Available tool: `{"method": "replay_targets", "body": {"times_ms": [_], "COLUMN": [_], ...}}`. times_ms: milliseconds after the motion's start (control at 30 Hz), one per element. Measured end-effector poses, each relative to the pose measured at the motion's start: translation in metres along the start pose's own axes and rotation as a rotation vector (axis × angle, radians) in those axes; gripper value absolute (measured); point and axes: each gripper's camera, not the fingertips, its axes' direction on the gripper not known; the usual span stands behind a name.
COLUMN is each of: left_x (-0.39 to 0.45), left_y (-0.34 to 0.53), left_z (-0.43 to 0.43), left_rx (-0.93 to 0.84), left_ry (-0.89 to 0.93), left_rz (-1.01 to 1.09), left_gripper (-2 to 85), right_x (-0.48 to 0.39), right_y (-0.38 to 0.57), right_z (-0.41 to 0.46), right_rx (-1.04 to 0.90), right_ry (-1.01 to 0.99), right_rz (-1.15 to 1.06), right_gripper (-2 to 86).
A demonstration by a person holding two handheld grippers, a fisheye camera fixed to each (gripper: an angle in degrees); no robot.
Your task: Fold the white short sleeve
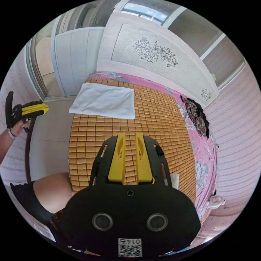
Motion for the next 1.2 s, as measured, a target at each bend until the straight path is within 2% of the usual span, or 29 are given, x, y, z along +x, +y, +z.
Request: {"method": "replay_targets", "body": {"times_ms": [133, 333, 400, 633, 800, 1033, 1200], "left_x": [0.093, 0.252, 0.321, 0.529, 0.709, 0.928, 1.101], "left_y": [-0.004, -0.037, -0.051, -0.068, -0.073, -0.078, -0.073], "left_z": [-0.038, -0.089, -0.104, -0.146, -0.164, -0.173, -0.18], "left_rx": [0.084, 0.181, 0.164, 0.127, 0.09, 0.002, -0.085], "left_ry": [0.15, 0.42, 0.538, 0.703, 0.841, 1.023, 1.103], "left_rz": [0.153, 0.341, 0.427, 0.713, 0.898, 1.012, 1.104], "left_gripper": [-0.7, 4.0, 5.6, 7.0, 8.2, 10.5, 13.1], "right_x": [-0.008, -0.024, -0.029, -0.045, -0.054, -0.07, -0.079], "right_y": [0.072, 0.208, 0.266, 0.422, 0.556, 0.737, 0.887], "right_z": [-0.051, -0.148, -0.184, -0.267, -0.313, -0.366, -0.417], "right_rx": [-0.06, -0.129, -0.154, -0.192, -0.23, -0.314, -0.39], "right_ry": [-0.014, 0.108, 0.148, 0.28, 0.337, 0.438, 0.566], "right_rz": [0.112, 0.336, 0.44, 0.656, 0.826, 1.059, 1.309], "right_gripper": [8.4, 10.4, 11.0, 11.7, 11.8, 11.9, 13.1]}}
